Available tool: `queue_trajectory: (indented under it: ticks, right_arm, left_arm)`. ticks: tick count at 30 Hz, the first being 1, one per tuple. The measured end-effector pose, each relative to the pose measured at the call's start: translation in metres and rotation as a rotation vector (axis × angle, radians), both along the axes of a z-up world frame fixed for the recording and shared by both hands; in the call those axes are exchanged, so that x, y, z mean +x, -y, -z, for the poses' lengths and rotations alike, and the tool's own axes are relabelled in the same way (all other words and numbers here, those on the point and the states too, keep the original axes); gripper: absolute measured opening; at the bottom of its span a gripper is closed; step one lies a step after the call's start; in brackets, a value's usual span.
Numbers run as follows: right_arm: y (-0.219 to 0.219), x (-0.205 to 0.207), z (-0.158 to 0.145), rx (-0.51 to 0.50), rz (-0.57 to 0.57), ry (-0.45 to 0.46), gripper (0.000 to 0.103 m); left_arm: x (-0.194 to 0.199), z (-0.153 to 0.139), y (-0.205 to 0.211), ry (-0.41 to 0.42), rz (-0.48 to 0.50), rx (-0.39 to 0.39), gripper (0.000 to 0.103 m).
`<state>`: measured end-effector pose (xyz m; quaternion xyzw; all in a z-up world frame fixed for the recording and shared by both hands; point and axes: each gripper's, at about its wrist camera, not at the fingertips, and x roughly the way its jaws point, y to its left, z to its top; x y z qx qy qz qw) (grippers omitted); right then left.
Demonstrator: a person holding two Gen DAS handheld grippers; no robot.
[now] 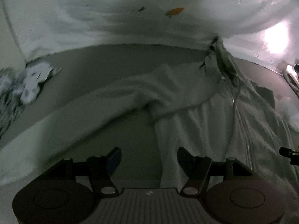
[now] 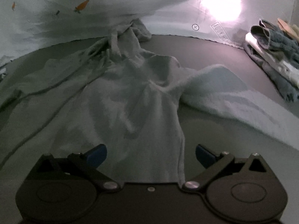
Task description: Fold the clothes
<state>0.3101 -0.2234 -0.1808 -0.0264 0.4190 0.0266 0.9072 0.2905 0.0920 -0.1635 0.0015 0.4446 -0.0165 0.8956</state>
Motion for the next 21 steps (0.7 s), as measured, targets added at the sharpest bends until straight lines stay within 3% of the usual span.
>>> queue_trajectory:
  ticks: [2,8,12,14,15,16,17,21]
  right_arm:
    - [0.000,0.014,0.006,-0.018,-0.001,-0.005,0.103]
    - [0.005,0.043,0.019,0.043,0.002,0.010,0.103]
    - [0.004,0.037,0.025,0.046,0.016,0.089,0.103]
    - [0.004,0.034,0.027,0.048,0.016,0.120,0.103]
    - [0.004,0.034,0.027,0.048,0.016,0.125,0.103]
    - [0.004,0.034,0.027,0.049,0.017,0.130,0.103]
    - [0.004,0.034,0.027,0.049,0.017,0.135,0.103]
    - [0.004,0.033,0.026,0.051,0.018,0.146,0.103]
  left_arm:
    - [0.016,0.005,0.007,0.009,0.035,0.008,0.066]
    - [0.065,0.019,0.029,0.037,0.142,0.030,0.045]
    - [0.094,0.033,0.043,0.037,0.204,0.055,0.044]
    - [0.100,0.041,0.046,0.024,0.215,0.061,0.035]
    - [0.102,0.042,0.046,0.022,0.218,0.055,0.024]
    - [0.103,0.042,0.046,0.016,0.221,0.042,0.011]
    - [0.105,0.041,0.045,0.002,0.219,0.011,0.006]
    - [0.104,0.025,0.041,-0.032,0.175,-0.146,0.004]
